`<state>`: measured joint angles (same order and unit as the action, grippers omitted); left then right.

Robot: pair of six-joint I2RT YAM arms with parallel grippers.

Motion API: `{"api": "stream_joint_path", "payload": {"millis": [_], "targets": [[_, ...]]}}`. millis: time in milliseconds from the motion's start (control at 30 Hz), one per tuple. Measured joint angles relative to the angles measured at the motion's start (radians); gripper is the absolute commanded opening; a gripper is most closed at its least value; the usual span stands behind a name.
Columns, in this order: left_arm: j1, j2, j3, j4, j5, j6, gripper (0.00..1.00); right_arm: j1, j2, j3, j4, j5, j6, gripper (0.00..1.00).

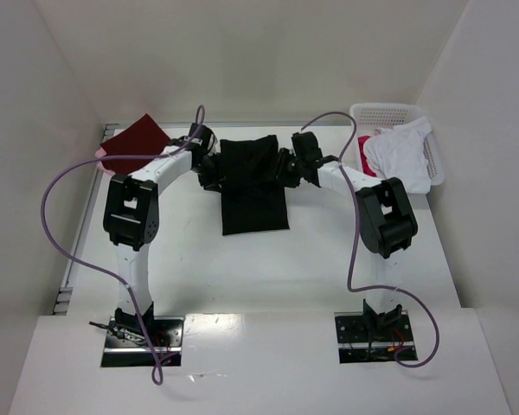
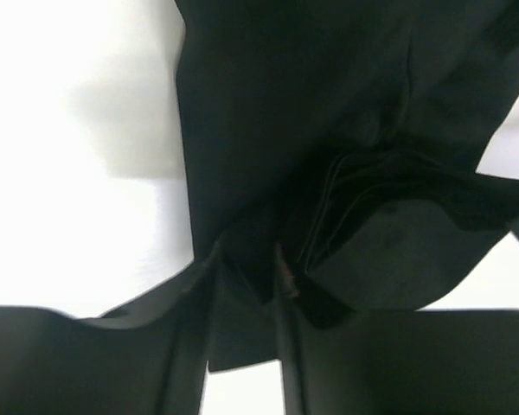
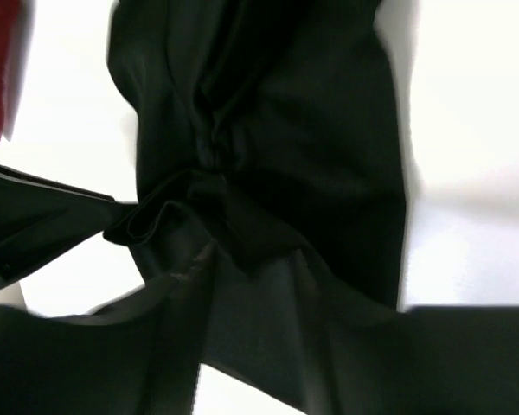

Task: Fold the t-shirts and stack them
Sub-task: Fold the folded rectangular tshirt in 1/3 of the way, then grab one side of the 2/3 rectangular tshirt with both arms

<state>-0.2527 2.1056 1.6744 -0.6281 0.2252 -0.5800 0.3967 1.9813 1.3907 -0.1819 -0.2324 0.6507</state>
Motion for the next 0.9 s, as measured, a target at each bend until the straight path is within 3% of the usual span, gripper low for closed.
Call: {"api": "stream_joint_path", "payload": {"millis": [33,67,200,400,633,900], "targets": [[0.005,0.0,0.001,0.011,0.0,0.0,0.52,-0.008,0.0,0.01,0.001,0.0,-0.003,0.58],[0.011,0.0,0.002,0.02,0.0,0.001,0.67,-0.018,0.0,0.02,0.002,0.001,-0.008,0.62],[0.038,-0.005,0.007,0.044,-0.001,0.001,0.92,-0.062,-0.011,0.037,0.013,0.016,-0.024,0.7],[0.06,-0.118,-0.053,0.092,0.002,0.0,0.95,-0.097,-0.148,-0.079,0.043,0.045,-0.033,0.74],[0.023,-0.387,-0.326,0.153,0.069,-0.008,0.9,-0.078,-0.354,-0.319,0.061,0.01,-0.049,0.7],[-0.065,-0.433,-0.624,0.186,0.131,-0.075,0.86,0.024,-0.416,-0.568,0.026,-0.015,-0.055,0.69]]}}
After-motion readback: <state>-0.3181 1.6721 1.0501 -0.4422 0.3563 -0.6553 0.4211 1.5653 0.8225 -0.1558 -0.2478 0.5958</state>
